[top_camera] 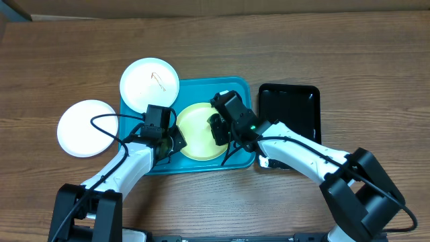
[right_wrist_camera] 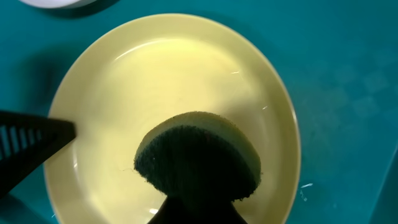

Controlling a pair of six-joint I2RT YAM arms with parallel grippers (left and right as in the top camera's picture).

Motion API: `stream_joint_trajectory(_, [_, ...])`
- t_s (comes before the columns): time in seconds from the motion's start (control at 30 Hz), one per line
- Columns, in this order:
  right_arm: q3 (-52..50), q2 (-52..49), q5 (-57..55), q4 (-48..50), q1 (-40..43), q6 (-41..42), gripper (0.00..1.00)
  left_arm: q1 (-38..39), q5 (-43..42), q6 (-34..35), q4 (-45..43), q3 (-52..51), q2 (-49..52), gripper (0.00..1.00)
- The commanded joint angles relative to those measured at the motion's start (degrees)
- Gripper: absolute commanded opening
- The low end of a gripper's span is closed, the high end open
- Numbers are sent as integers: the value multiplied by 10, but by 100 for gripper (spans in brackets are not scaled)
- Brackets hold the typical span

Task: Clean dirty plates on tray and stack at the side
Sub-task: 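Carry the sponge with the right gripper over the yellow plate, then scrub the yellow plate with the sponge in the right gripper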

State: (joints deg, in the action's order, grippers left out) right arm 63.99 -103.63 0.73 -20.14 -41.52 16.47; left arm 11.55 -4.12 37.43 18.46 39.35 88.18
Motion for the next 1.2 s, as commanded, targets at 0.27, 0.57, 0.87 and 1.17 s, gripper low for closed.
stream_joint_trajectory(0.27, [-2,-10,-63,35,0,0,31,2,-4,14,6,-7,6,4])
stream_joint_trajectory(0.57, [-2,-25,-63,40,0,0,65,2,-4,14,6,-7,6,4])
stream_joint_trajectory(0.87, [-2,-30,-63,80,0,-3,65,2,-4,14,6,-7,6,4])
stream_joint_trajectory(1.17, [-2,-58,-63,78,0,-2,52,2,-4,14,6,-7,6,4])
